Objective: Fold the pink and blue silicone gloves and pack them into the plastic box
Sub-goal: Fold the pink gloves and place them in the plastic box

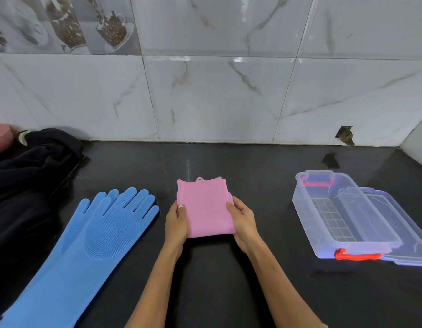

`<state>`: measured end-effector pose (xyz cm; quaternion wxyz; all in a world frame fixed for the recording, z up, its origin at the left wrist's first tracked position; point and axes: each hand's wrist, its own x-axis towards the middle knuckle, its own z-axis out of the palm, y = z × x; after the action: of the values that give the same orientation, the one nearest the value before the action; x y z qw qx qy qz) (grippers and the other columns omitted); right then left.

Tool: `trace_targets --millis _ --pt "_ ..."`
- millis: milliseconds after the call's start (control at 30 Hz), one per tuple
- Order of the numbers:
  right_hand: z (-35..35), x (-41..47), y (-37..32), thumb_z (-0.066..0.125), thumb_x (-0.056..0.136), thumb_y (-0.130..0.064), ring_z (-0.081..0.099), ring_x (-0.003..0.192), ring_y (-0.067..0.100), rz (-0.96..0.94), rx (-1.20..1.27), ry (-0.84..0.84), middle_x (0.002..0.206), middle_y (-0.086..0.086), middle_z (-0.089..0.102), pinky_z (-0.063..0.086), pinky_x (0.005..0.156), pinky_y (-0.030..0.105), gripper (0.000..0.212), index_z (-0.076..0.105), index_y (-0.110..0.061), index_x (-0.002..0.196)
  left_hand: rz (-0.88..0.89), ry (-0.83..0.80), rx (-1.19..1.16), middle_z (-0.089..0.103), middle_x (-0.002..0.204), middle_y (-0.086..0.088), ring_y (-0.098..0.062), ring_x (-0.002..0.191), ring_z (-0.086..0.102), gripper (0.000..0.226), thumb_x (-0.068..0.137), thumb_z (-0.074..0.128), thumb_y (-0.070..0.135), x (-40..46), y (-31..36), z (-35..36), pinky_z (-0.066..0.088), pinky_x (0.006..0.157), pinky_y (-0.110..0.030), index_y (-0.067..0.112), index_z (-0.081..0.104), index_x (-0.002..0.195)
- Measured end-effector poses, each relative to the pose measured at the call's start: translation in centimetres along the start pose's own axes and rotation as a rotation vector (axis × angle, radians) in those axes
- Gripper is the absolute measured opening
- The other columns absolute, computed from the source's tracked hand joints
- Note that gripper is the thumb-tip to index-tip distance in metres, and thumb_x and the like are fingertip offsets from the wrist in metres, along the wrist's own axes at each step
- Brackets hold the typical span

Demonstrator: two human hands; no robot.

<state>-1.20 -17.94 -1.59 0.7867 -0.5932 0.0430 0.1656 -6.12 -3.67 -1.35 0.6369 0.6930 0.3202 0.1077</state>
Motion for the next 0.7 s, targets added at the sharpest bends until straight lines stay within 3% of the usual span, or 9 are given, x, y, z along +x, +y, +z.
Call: trace_targets --millis 100,267,433,500,600,700 --pt "-0.5 -0.3 -0.3 0.055 0.092 -0.010 0.066 0.105 0.018 -0.019 0.025 0.010 0.112 -0.001 0.071 0.053 0.093 0.037 0.032 0.061 -0.016 0.123 0.032 0.012 -0.040 0.050 0.138 -0.003 -0.017 0.118 0.049 0.041 0.103 0.031 0.026 -0.6 0.4 0.4 0.039 0.095 -0.031 0.017 0.039 0.142" --pt "-2.9 -1.0 -3.4 0.060 0.090 -0.011 0.068 0.099 0.019 -0.120 0.060 0.094 0.109 0.002 0.072 0.055 0.081 0.032 0.035 0.060 -0.013 0.124 0.144 -0.055 -0.101 0.056 0.129 0.000 -0.010 0.104 0.053 0.040 0.103 0.031 0.026 -1.9 2.8 3.2 0.043 0.086 -0.026 0.020 0.042 0.141" --pt "-7.8 -2.9 -9.5 0.061 0.089 -0.015 0.062 0.106 0.027 -0.221 0.004 0.227 0.121 0.010 0.065 0.052 0.091 0.042 0.041 0.055 -0.015 0.130 0.250 -0.212 -0.193 0.062 0.113 0.003 -0.003 0.094 0.058 0.036 0.103 0.032 0.024 -4.6 6.9 8.8 0.046 0.070 -0.017 0.019 0.051 0.133" --pt "-10.2 -3.8 -12.4 0.058 0.091 -0.014 0.063 0.100 0.025 -0.259 -0.001 0.257 0.116 0.010 0.066 0.052 0.093 0.043 0.038 0.056 -0.015 0.129 0.292 -0.283 -0.225 0.061 0.110 0.006 -0.002 0.094 0.057 0.034 0.103 0.032 0.024 -5.7 9.1 11.5 0.045 0.070 -0.015 0.020 0.051 0.131" --pt "-14.0 -4.8 -16.7 0.056 0.092 -0.012 0.066 0.087 0.018 -0.326 -0.066 0.287 0.105 0.006 0.070 0.055 0.084 0.037 0.031 0.059 -0.013 0.123 0.346 -0.344 -0.232 0.061 0.111 0.001 -0.008 0.094 0.059 0.035 0.102 0.031 0.021 -7.3 11.8 15.8 0.045 0.067 -0.013 0.014 0.053 0.129" --pt "-17.9 -5.2 -19.2 0.057 0.092 -0.012 0.065 0.085 0.018 -0.300 -0.122 0.312 0.106 0.006 0.069 0.057 0.078 0.034 0.030 0.060 -0.012 0.122 0.320 -0.407 -0.188 0.057 0.126 -0.008 -0.018 0.108 0.057 0.039 0.103 0.031 0.020 -9.0 12.7 19.6 0.051 0.086 -0.028 0.010 0.043 0.138"
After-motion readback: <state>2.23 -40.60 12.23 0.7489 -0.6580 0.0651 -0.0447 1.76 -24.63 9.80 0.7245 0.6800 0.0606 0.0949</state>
